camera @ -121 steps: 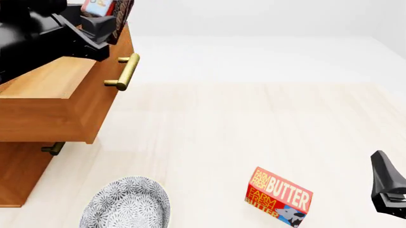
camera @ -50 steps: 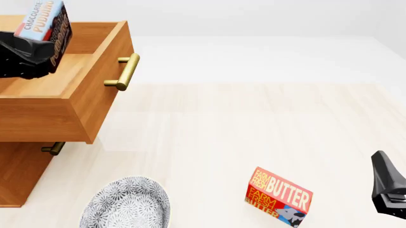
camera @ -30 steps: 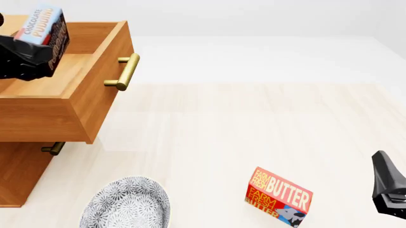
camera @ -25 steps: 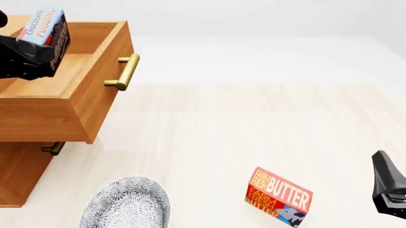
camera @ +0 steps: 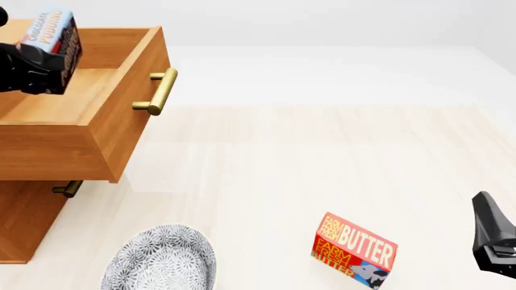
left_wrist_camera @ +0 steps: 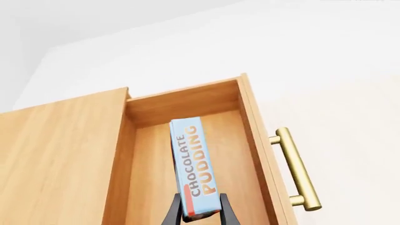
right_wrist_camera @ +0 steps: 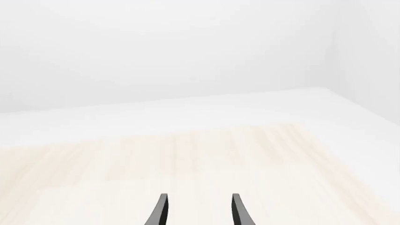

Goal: Put the chocolate pudding in the top drawer of the cabinet and close it.

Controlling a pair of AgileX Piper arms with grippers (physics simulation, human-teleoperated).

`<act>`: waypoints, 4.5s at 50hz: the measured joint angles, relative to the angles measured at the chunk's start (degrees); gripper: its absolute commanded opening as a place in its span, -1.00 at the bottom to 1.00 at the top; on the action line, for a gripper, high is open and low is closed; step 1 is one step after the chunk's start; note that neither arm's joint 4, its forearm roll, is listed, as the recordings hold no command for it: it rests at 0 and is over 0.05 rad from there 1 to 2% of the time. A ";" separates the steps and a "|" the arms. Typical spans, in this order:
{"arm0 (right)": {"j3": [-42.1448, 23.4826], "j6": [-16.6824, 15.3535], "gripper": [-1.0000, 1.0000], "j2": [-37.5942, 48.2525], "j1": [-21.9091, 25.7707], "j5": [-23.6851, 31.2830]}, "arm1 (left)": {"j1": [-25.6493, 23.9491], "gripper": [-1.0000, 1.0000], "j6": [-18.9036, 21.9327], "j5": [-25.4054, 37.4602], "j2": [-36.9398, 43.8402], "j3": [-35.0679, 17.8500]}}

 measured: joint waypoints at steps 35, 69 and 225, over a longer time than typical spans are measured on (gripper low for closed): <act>0.34 -0.18 1.00 0.90 -0.30 -0.88 | -0.33 -1.00 -3.66 3.97 5.18 -5.44; 0.32 -0.08 1.00 1.25 -0.39 -1.05 | 0.63 -1.00 -3.33 7.13 11.66 -8.84; -0.25 -0.26 1.00 -0.71 -1.09 0.32 | -15.27 1.00 -7.14 11.34 6.36 -19.52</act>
